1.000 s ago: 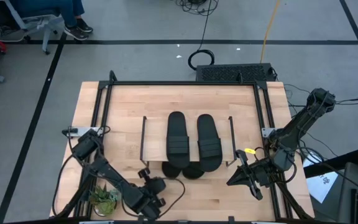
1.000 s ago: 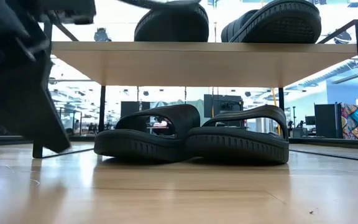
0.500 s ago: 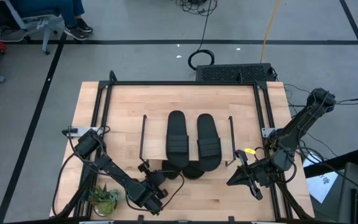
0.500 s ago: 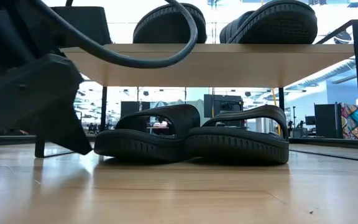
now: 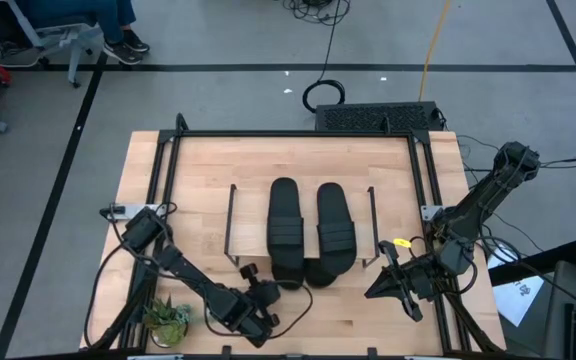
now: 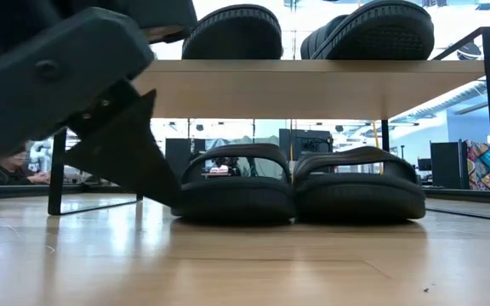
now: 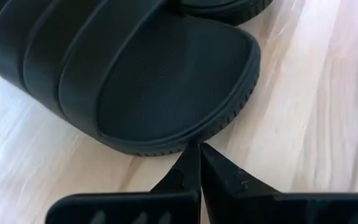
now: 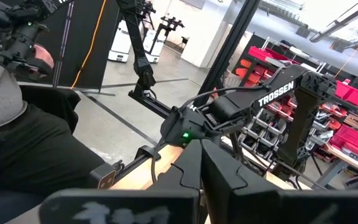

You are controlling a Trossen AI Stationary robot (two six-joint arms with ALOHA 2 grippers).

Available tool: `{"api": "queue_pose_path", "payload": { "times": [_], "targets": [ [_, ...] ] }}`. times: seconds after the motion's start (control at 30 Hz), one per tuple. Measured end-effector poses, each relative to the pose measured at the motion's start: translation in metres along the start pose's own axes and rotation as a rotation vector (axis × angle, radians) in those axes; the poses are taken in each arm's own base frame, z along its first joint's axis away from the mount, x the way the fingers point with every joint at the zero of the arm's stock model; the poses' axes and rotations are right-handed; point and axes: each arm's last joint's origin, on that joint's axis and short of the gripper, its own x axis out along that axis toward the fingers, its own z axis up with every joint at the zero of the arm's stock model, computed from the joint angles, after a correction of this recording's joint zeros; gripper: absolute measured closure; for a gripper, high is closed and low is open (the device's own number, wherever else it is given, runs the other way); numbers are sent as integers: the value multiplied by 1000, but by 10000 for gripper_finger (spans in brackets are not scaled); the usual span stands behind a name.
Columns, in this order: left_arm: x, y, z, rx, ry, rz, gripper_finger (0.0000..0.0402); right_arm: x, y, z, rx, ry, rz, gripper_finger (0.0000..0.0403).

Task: Pick and place slides into the shelf
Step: Adjust the bottom left black slipper under the shelf, then adjust the shelf

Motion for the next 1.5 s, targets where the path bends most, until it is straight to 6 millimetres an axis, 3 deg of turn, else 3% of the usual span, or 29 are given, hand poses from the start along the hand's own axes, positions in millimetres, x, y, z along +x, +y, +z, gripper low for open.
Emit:
{"api": "queue_pose_path", "payload": {
  "times": [0.27,0.4,0.7,0.97,1.17,1.27,1.5],
  "targets": [
    [2,0,0,61,56,-39,401,0,0,0,-1,4,2,403],
    [-10,-8,-3,172,84,-90,401,0,1,-1,-2,11,5,403],
    [-80,-34,14,406,-6,-86,401,-1,3,-1,21,5,36,403],
    [-140,-38,24,508,-337,137,401,-4,11,4,14,-33,100,403],
    [-162,-15,45,413,-406,270,401,-5,13,5,0,-39,106,403],
    [-161,0,50,320,-392,315,401,-5,13,5,-4,-39,105,403],
    [-164,30,72,325,-338,334,402,-5,13,5,-10,-40,105,403]
  ]
}}
